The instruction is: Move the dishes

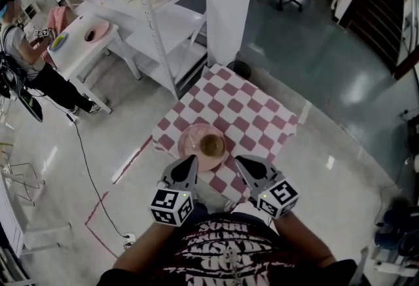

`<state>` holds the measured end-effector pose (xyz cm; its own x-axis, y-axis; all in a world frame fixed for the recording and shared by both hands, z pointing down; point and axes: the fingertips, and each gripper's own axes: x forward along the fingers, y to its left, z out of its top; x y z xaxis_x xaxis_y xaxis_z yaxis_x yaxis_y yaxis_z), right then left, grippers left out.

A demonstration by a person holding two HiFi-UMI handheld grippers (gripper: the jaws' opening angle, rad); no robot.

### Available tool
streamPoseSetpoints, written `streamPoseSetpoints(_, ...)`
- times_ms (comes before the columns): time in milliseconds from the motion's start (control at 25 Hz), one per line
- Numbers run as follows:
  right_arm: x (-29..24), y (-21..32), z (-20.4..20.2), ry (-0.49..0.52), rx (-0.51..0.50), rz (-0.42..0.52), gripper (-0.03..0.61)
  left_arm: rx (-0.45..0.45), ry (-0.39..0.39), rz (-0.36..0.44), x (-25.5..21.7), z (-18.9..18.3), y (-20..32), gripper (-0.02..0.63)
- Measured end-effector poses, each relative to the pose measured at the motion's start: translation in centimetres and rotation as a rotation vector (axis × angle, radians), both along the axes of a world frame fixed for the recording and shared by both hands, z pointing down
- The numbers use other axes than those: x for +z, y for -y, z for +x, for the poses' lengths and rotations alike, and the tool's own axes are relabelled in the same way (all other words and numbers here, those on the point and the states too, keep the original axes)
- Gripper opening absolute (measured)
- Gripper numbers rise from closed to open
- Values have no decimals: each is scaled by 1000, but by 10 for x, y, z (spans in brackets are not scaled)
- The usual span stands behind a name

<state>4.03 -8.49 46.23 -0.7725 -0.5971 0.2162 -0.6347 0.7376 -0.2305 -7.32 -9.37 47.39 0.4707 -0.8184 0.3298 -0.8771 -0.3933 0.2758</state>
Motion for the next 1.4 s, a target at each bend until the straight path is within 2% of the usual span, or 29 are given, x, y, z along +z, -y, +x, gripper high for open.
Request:
streamPoseSetpoints(200, -2, -27, 19, 43, -81, 1, 35, -69, 59, 29, -7, 13, -37, 25)
streamPoseSetpoints(400, 7, -46, 25, 62, -134, -8, 35, -123, 24, 26, -9, 17, -72, 25)
streamPoseSetpoints(480, 11, -54, 23, 73, -156, -10, 35, -122, 43, 38, -13, 18, -84, 25)
streamPoseSetpoints(640, 7, -70, 14, 109, -188, 19, 35, -120, 142, 88, -18, 11, -97, 25)
streamPoseSetpoints(840, -13, -95, 0, 138, -166, 65, 35, -81, 122, 136, -25, 1, -107, 25)
streamPoseSetpoints(960, -20, -113, -13, 141, -133, 74, 35, -30, 101, 174, -32, -12, -120, 25)
streamPoseSetpoints(1080, -25, -129, -30, 166, -29, 69, 35, 14, 75, 179, -30, -33, -140, 25)
streamPoseSetpoints(1200, -32, -150, -39, 113, 79, 120, 36, 42, 44, 180, -21, -49, -159, 25)
streamPoseSetpoints(1400, -47, -190, -47, 42, 174, 163, 37, 90, -12, 186, -22, -59, -174, 25)
